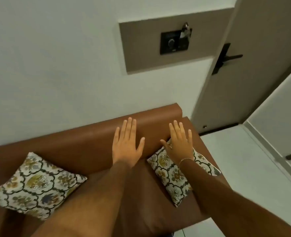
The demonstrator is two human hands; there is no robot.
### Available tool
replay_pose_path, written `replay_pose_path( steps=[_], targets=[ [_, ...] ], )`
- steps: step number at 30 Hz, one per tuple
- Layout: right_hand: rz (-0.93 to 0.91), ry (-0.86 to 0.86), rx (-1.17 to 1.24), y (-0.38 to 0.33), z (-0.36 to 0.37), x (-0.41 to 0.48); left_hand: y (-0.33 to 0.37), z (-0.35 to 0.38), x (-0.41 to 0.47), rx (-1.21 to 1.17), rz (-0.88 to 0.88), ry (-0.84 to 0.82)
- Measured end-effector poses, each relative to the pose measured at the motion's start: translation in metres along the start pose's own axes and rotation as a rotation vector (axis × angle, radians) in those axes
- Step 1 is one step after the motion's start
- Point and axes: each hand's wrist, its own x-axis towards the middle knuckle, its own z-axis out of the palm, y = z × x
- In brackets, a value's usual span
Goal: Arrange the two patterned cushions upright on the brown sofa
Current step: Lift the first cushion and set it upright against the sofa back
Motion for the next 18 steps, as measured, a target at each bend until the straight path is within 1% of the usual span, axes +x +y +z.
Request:
replay_pose_path(
  steps=[3,4,6,10,14,18],
  targets=[
    [0.147,-0.112,0.017,0.051,0.033,0.008,0.022,0.048,-0.003,-0.03,-0.022,-0.118],
    [0.173,-0.14,-0.002,0.067,0.045,0.006,0.025,0.064,-0.011,-0.013,-0.003,-0.13],
    [0.223,-0.228,-0.015,0.094,0.072,0.009,0.033,0.095,-0.011,-0.016,-0.008,-0.205],
    [0.315,-0.334,-0.013,0.13,0.115,0.009,0.043,0.142,-0.017,-0.013,-0.011,-0.296],
    [0.414,-0.387,0.016,0.157,0.15,0.019,0.052,0.182,-0.024,-0.042,-0.028,-0.324],
    [0.563,-0.502,0.091,0.186,0.18,0.03,0.061,0.218,-0.04,-0.076,-0.054,-0.37]
  ],
)
